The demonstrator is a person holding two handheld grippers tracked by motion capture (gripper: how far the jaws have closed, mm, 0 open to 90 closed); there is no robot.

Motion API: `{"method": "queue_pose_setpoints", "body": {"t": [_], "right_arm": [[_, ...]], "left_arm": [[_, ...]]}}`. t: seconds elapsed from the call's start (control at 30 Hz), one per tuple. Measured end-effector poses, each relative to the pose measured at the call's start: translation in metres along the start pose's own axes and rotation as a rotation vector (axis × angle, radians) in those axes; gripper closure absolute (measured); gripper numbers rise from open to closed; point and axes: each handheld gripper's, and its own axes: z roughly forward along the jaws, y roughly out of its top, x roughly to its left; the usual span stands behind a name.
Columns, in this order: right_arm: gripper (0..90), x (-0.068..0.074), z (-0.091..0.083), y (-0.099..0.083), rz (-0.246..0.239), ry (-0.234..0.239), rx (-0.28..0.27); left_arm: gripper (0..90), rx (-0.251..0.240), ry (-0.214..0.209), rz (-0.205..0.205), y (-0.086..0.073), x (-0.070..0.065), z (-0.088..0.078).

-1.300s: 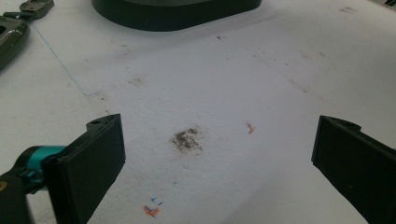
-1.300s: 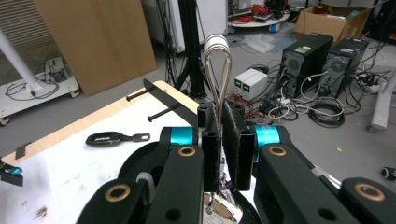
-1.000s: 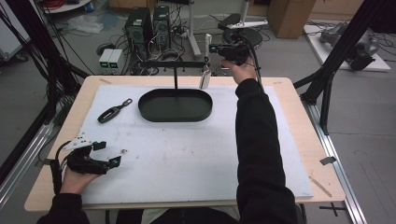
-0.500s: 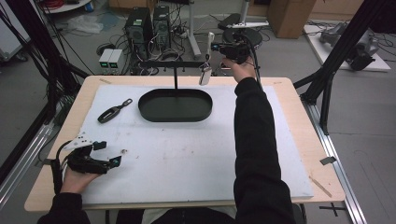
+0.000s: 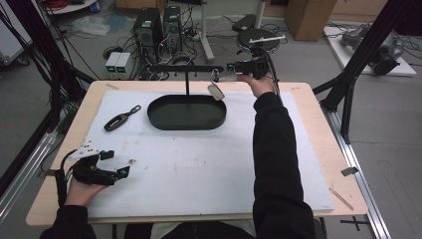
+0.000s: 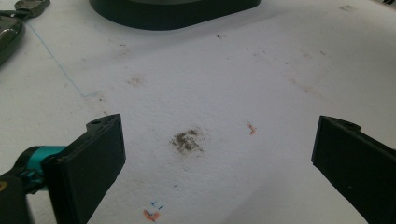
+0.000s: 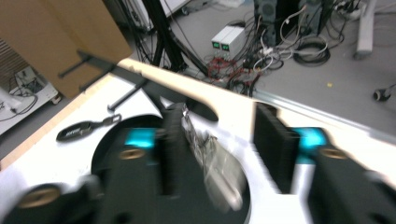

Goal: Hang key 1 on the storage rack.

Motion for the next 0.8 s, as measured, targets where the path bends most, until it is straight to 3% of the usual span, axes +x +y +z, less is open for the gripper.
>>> {"method": "queue_pose_setpoints", "body": {"t": [0.1,0.17,0.27,0.43,0.57,0.7,0.8], "right_arm": [[13.7,0.001,-0.001,-0.007,-0.003,-0.011,0.038],[0.6,0.003,0.000,-0.010,-0.034,-0.018,0.075],[0.7,0.009,0.001,-0.013,-0.090,-0.047,0.113],[0.7,0.015,-0.002,-0.024,-0.122,-0.012,0.095],[0.8,0.019,0.003,-0.031,-0.162,-0.042,0.175],[0.8,0.021,0.001,-0.036,-0.158,-0.013,0.129],[0.8,0.020,0.001,-0.042,-0.160,-0.011,0.143]], "left_arm": [[3.2,-0.001,0.002,-0.001,0.000,0.000,0.000],[3.2,-0.001,0.001,-0.002,0.000,0.000,0.000],[3.2,-0.001,0.003,-0.002,0.000,0.000,0.000],[3.2,0.002,0.002,-0.001,0.000,-0.001,0.000],[3.2,0.003,0.003,0.001,0.000,-0.001,-0.001],[3.2,0.001,0.002,-0.001,0.000,-0.001,-0.001],[3.2,0.001,0.004,-0.001,0.000,-0.001,-0.001]]}}
